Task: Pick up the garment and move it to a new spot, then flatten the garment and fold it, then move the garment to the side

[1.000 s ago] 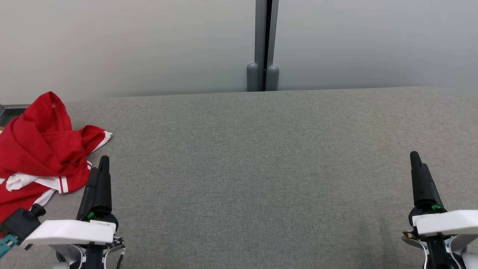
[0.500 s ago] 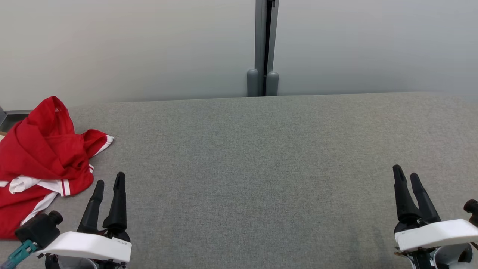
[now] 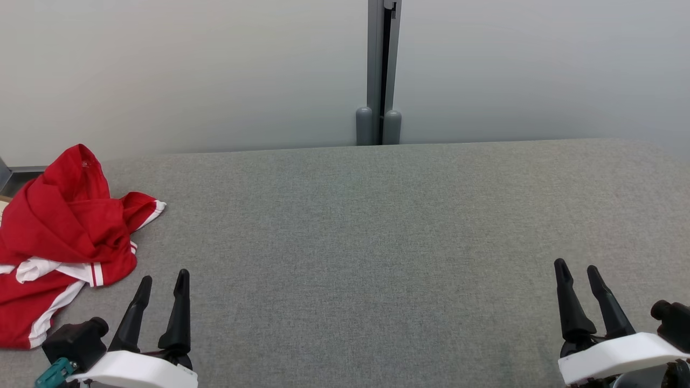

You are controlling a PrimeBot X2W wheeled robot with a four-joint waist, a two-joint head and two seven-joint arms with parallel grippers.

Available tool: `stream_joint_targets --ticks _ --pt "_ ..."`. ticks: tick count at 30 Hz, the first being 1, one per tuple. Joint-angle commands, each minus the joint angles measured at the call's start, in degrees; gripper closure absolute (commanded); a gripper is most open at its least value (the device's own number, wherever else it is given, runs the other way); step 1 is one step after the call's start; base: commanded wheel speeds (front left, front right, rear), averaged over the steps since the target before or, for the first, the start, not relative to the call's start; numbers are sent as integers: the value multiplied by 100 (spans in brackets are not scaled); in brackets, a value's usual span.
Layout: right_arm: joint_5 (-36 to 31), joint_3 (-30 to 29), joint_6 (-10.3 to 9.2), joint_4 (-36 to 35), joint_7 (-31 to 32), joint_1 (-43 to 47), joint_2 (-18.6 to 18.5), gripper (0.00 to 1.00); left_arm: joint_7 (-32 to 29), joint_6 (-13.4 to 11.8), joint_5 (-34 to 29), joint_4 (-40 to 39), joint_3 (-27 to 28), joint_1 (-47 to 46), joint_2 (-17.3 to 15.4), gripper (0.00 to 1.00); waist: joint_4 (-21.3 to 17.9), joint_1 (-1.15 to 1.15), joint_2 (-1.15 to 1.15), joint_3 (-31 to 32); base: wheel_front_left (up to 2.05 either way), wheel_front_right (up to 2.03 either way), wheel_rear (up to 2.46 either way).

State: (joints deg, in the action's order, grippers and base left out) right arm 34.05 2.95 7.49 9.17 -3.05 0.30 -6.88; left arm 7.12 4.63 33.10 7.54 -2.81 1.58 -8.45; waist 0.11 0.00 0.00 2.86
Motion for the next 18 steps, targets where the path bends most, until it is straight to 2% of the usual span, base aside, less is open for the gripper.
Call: stream_joint_targets --ticks 1,18 --pt "-149 20 0 -33 -52 20 -51 0 49 -29 -160 -35 -15 4 -74 0 2 0 0 4 0 0 0" --pt "-1222 50 0 -18 -135 212 -11 0 312 -214 -1152 103 -189 107 -168 0 2 0 0 91 0 0 0"
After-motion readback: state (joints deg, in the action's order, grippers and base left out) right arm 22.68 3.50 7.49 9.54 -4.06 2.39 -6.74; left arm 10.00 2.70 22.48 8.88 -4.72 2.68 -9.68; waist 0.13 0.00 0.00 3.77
